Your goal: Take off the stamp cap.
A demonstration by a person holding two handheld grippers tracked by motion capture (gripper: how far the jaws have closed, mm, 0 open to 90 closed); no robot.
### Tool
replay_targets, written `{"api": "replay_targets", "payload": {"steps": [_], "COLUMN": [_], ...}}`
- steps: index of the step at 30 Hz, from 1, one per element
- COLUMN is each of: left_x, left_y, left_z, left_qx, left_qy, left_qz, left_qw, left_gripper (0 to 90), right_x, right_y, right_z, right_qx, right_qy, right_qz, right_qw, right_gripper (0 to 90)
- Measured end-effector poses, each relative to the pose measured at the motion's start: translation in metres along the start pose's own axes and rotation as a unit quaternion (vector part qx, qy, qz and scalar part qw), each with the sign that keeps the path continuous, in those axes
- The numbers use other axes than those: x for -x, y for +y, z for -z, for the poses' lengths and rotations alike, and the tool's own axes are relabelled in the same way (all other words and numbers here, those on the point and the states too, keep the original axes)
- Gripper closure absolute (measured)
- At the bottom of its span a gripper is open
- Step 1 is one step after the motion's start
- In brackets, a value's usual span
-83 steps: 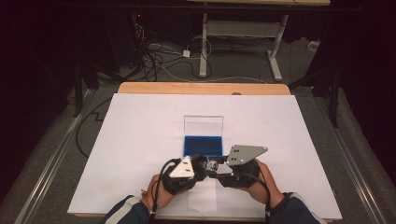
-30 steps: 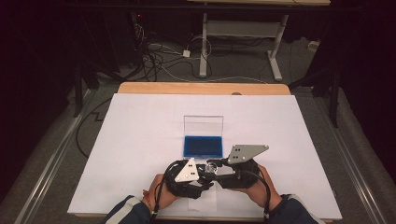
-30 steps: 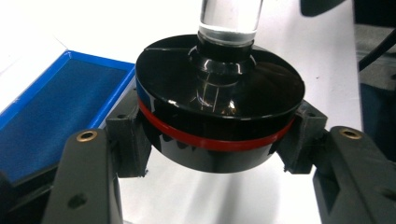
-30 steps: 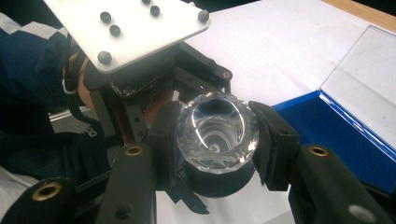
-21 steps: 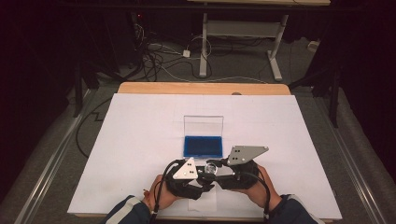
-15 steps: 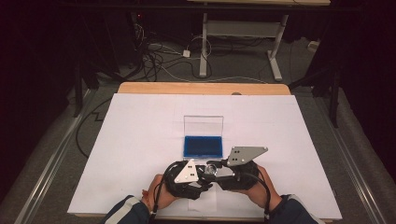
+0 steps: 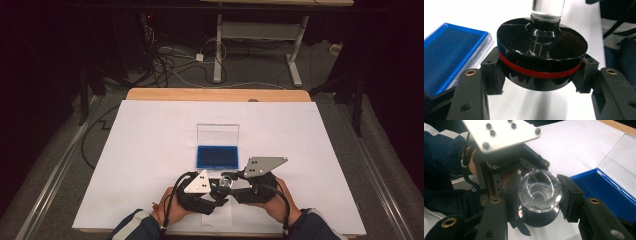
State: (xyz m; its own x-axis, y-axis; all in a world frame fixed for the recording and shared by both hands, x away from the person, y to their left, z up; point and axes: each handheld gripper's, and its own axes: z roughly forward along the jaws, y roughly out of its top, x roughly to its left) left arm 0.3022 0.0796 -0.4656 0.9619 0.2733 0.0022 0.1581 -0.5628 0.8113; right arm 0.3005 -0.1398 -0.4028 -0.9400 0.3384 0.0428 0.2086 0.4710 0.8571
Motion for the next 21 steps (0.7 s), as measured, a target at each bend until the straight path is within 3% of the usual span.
{"api": "replay_targets", "payload": {"steps": [5,8,9,10,11,13,15,21], "left_x": [0.005,0.007,0.009,0.009,0.009,0.006,-0.002,-0.006], "left_y": [0.003,0.003,0.000,-0.009,-0.009,-0.005,-0.004,-0.007], "left_z": [0.004,0.004,-0.001,-0.008,-0.008,-0.001,0.008,0.017], "left_qx": [-0.018,-0.032,-0.055,-0.061,-0.061,-0.056,-0.034,-0.029], "left_qy": [0.047,0.058,0.059,0.049,0.049,0.054,0.058,0.068], "left_qz": [-0.047,-0.067,-0.075,-0.059,-0.059,-0.062,-0.042,-0.034], "left_qw": [0.9976,0.9956,0.9939,0.9952,0.9952,0.9950,0.9968,0.9967], "left_gripper": [36.6,36.6,36.6,36.6,36.5,36.5,36.5,36.4], "right_x": [0.000,0.000,0.003,0.004,0.004,0.004,0.006,0.009], "right_y": [-0.001,-0.001,0.001,0.005,0.008,0.008,0.003,0.004], "right_z": [0.001,0.001,0.007,0.015,0.022,0.026,0.030,0.039], "right_qx": [0.003,0.000,0.027,0.043,0.041,0.040,0.039,0.039], "right_qy": [0.003,0.005,0.000,-0.012,-0.029,-0.034,-0.035,-0.044], "right_qz": [-0.003,-0.002,-0.014,-0.012,0.006,0.009,0.004,0.006], "right_qw": [1.0000,1.0000,0.9995,0.9989,0.9987,0.9986,0.9986,0.9982], "right_gripper": [57.0,57.0,57.0,57.0,57.0,57.0,56.9,56.9]}}
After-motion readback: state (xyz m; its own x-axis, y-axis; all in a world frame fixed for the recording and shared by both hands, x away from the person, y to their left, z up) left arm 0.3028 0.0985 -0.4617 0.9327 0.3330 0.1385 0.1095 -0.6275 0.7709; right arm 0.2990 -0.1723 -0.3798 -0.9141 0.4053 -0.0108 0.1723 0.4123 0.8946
